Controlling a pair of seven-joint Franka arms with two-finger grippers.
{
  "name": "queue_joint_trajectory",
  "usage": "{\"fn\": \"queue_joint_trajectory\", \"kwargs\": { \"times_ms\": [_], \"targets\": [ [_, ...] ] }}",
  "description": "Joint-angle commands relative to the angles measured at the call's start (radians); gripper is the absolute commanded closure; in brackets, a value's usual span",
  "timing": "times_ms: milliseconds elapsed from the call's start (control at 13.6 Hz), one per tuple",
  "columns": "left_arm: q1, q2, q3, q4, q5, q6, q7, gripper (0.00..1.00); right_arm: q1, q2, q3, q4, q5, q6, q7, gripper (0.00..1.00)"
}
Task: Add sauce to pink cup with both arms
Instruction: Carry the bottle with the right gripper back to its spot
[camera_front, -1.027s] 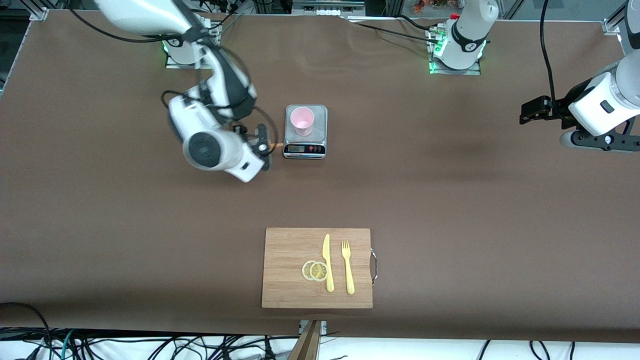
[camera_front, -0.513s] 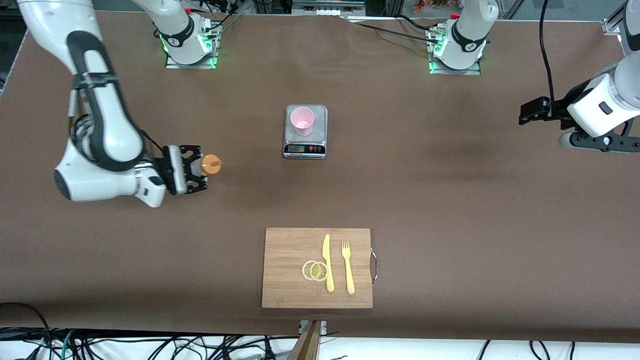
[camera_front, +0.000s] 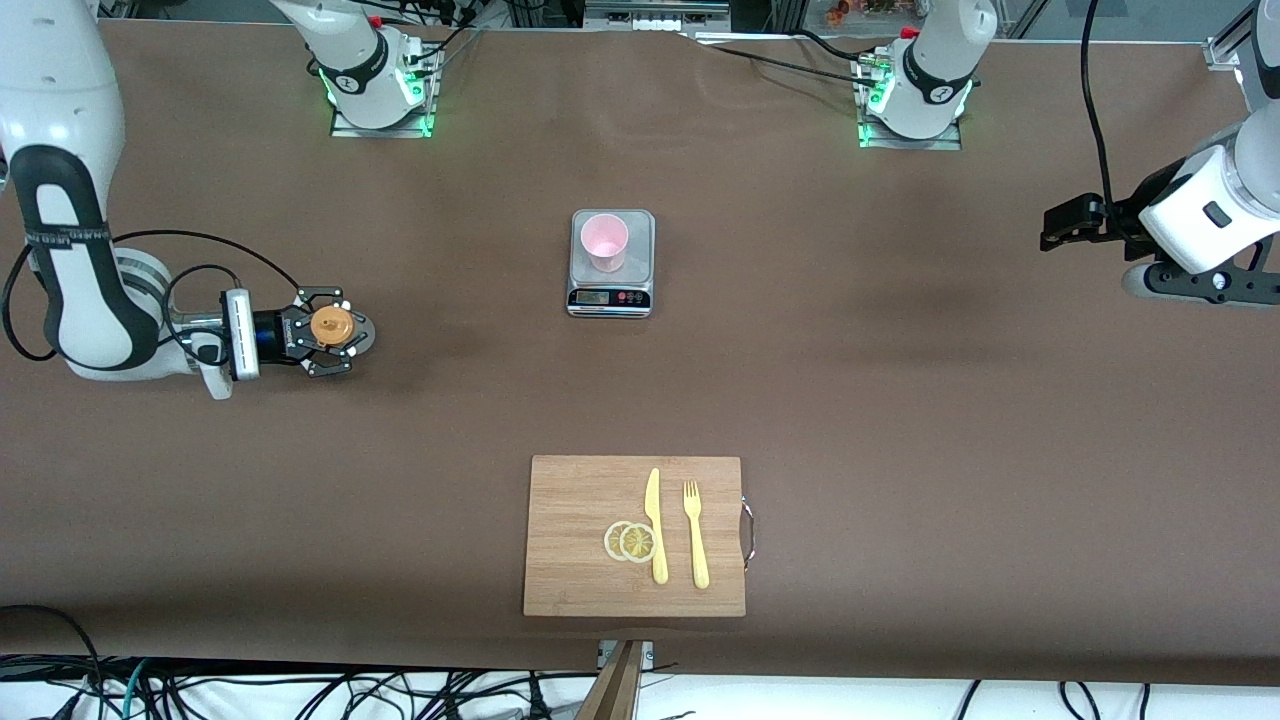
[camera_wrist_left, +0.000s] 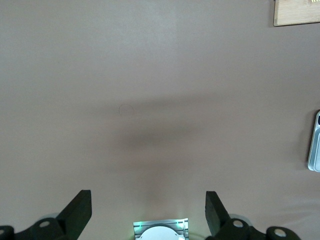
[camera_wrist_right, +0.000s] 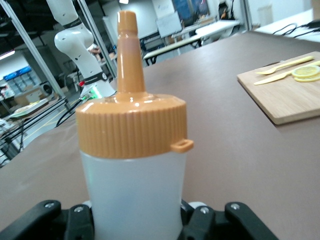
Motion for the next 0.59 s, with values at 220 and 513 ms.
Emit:
{"fn": "queue_joint_trajectory", "kwargs": {
  "times_ms": [220, 513],
  "targets": [
    [0.005, 0.023, 0.000, 0.037, -0.020, -0.010, 0.024, 0.00, -0.033, 0.104, -0.016, 0.038, 0.058, -0.043, -0.145, 1.00],
    [0.006, 0.023, 0.001, 0.037, -0.020, -0.010, 0.025, 0.00, -0.033, 0.117, -0.030, 0.043, 0.055, -0.076, -0.143, 0.00]
  ]
}}
